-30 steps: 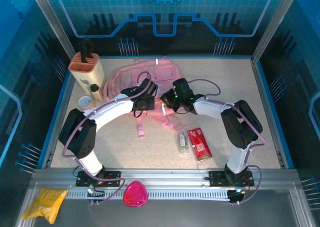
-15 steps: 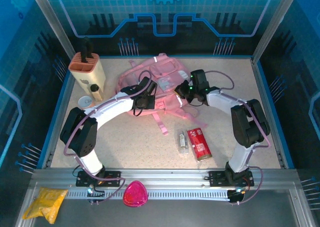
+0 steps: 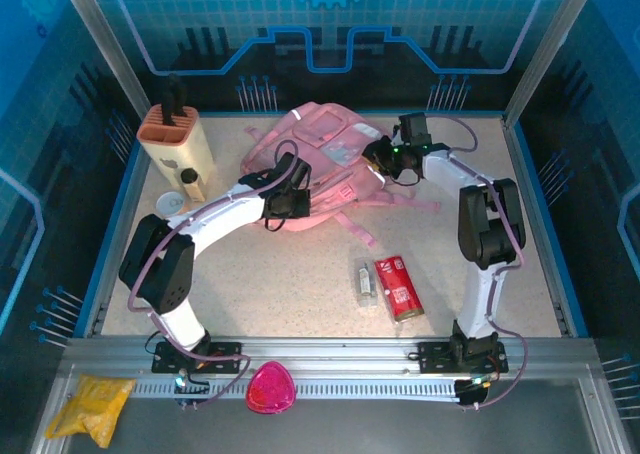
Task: Pack the student bag
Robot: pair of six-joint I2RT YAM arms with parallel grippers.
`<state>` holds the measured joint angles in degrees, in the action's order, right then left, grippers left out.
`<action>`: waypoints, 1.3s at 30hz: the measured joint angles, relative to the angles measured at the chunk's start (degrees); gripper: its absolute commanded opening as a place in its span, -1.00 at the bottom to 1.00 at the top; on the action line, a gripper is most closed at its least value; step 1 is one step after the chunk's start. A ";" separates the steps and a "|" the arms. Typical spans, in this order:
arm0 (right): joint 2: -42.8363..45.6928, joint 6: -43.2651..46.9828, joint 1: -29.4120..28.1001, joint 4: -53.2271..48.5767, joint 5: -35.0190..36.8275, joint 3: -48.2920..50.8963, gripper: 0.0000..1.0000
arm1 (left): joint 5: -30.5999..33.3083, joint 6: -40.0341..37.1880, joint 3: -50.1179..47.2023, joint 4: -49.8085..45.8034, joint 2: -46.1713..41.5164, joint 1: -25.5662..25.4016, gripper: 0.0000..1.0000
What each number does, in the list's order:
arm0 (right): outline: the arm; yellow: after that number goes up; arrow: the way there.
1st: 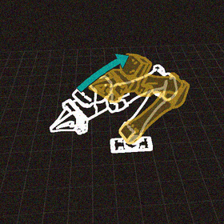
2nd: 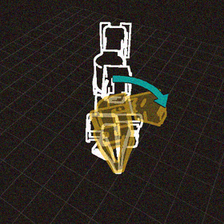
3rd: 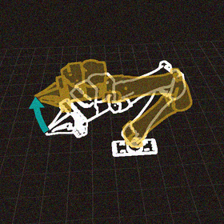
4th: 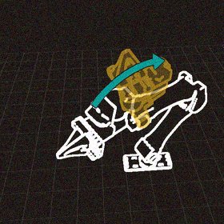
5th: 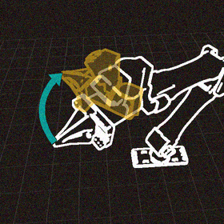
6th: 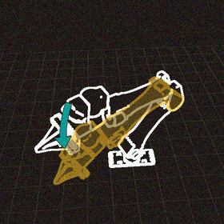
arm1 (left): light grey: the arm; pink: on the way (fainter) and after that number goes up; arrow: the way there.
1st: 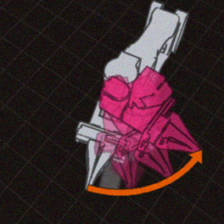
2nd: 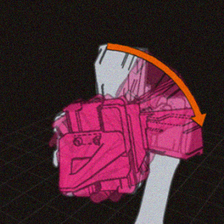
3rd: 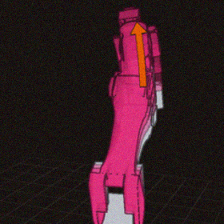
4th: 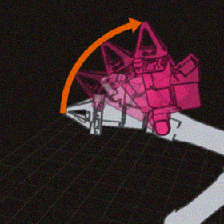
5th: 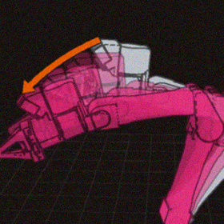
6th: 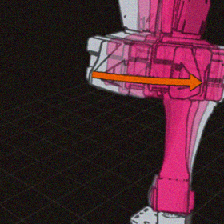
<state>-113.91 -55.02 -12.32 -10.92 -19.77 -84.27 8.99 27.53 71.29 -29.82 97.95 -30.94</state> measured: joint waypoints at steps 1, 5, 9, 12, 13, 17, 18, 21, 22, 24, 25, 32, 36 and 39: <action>1.49 0.28 -0.28 0.02 0.28 1.38 -0.05 | 0.04 0.66 0.33 -0.26 0.11 -0.31 -1.00; 10.67 -1.18 -2.86 1.53 -0.46 10.40 0.05 | 0.07 2.01 0.61 -0.31 0.17 -0.63 -1.00; 15.65 -5.44 -7.76 5.11 -1.88 16.72 0.06 | 0.00 2.56 0.61 -0.31 0.24 -0.63 -1.00; 15.47 -9.84 -11.98 8.92 -2.45 19.71 0.05 | -0.07 2.58 0.61 -0.31 0.37 -0.63 -1.00; 15.10 -11.13 -13.14 9.44 -2.45 20.13 0.04 | -0.09 2.58 0.61 -0.31 0.39 -0.63 -1.00; 12.09 -14.95 -16.55 12.39 -2.14 19.74 -0.04 | -0.15 2.58 0.61 -0.31 0.42 -0.63 -1.00; 11.23 -15.54 -17.07 12.72 -1.81 19.32 -0.06 | -0.28 2.56 0.61 -0.31 0.42 -0.63 -1.00; 9.03 -16.92 -17.97 13.90 -0.94 18.16 -0.13 | -0.57 2.54 0.61 -0.28 0.48 -0.63 -1.00; 8.44 -17.27 -18.03 14.05 -0.26 17.68 -0.17 | -0.72 2.54 0.63 -0.28 0.55 -0.63 -1.00; 7.52 -17.57 -18.05 14.10 0.50 16.55 -0.28 | -0.94 2.54 0.63 -0.28 0.63 -0.63 -1.00; 7.10 -17.68 -18.05 14.27 1.05 15.91 -0.39 | -0.98 2.54 0.63 -0.28 0.68 -0.63 -1.00; 5.44 -14.03 -18.01 12.20 2.82 13.49 -1.00 | -0.48 1.62 1.42 -0.59 1.20 -0.63 -1.00; 5.57 -10.21 -17.44 11.17 2.05 13.49 -1.00 | 1.40 -0.31 1.44 -1.88 1.33 -0.17 -1.00; 6.88 -7.54 -15.87 10.84 0.59 14.67 -1.00 | 2.12 -1.70 0.74 -2.29 0.72 1.70 -1.00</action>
<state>-107.02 -62.57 -28.18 -0.08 -19.18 -69.60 11.11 25.82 72.03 -32.12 98.67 -29.23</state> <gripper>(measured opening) 0.038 0.058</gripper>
